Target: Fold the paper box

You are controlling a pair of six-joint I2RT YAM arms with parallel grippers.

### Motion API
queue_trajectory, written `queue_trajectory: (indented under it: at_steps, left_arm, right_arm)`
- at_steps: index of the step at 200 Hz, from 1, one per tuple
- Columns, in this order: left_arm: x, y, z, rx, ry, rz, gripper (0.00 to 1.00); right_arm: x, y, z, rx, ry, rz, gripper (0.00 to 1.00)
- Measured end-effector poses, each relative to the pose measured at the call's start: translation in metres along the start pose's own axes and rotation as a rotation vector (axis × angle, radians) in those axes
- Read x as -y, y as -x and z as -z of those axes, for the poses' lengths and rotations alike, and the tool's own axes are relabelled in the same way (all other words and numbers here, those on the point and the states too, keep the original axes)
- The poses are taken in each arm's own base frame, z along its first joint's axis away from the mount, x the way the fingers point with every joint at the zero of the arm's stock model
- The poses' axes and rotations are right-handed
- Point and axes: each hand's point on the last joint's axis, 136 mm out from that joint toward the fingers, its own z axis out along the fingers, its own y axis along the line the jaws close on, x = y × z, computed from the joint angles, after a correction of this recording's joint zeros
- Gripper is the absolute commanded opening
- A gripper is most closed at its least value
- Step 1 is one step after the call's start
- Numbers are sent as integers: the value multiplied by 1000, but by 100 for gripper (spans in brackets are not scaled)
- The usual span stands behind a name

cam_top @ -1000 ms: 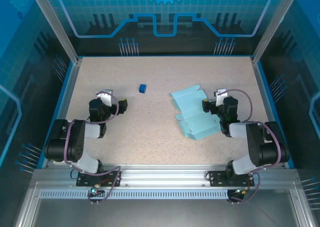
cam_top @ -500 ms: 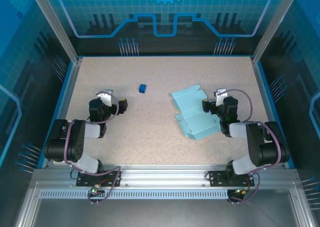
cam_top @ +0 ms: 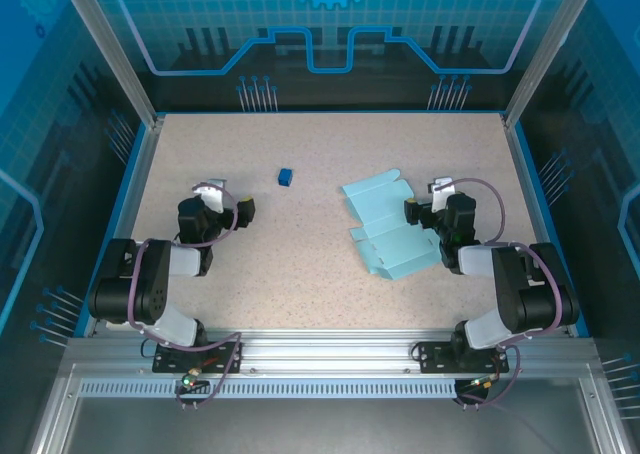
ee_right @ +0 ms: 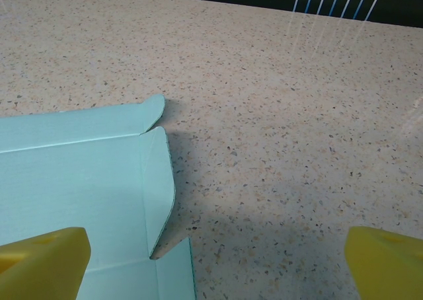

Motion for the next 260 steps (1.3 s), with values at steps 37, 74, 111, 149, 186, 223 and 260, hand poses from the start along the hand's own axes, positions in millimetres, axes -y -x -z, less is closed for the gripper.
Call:
queue_trajectory:
  at_steps: [37,74,111,149,186,223,260]
  left_arm:
    - [-3,40,20,23,53,69,99]
    - [8,111,31,78,22,246,93]
    - [78,106,29,-46,-133,301,91]
    - [162,85,36,-196,-311,252,89]
    - [186,68,38,-262,-351,250,88]
    - [206,58,34,-306,-382,239,88]
    - [213,52,30,-332,-388,246,88]
  right_arm:
    - [12,29,16,-12,-51,-53,100]
    - [24,90,52,31,-110,-144,99]
    - [-21,82,67,-163,-56,-119,93]
    - [5,15,77,-450,-111,-112,87]
    - [24,-28,70,-650,-123,-93,82]
    - [31,-51,55,-766,-92,-73,70]
    - [26,-68,33,-849,-28,-35,42]
